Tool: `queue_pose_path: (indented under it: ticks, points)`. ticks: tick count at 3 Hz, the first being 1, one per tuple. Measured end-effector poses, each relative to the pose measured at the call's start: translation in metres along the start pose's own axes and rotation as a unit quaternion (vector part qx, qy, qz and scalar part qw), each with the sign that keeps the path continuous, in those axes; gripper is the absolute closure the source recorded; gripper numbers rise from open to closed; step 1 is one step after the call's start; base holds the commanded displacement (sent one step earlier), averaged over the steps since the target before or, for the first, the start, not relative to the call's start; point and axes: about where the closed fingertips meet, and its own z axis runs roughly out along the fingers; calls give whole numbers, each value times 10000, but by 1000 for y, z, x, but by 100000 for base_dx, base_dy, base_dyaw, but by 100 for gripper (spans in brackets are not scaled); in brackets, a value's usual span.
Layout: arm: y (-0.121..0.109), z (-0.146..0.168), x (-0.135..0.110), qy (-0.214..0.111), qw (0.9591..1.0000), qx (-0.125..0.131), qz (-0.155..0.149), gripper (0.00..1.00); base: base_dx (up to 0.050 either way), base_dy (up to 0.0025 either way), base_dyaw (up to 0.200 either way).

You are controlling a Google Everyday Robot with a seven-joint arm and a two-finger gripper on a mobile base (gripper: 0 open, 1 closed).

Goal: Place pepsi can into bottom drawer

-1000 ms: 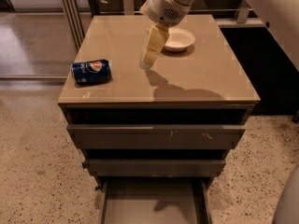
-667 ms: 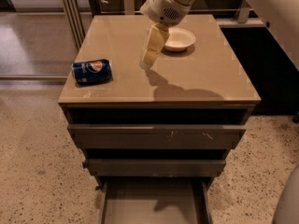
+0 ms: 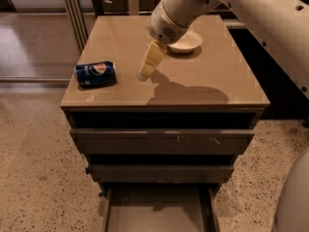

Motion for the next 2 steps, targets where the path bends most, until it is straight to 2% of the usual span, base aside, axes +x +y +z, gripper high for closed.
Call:
queue_pose_path:
  ticks: [1, 2]
  points:
    - [-13, 34, -2, -200, 9997, -132, 110, 0, 0, 0, 0]
    - [-25, 58, -10, -307, 9992, -247, 98, 0, 0, 0, 0]
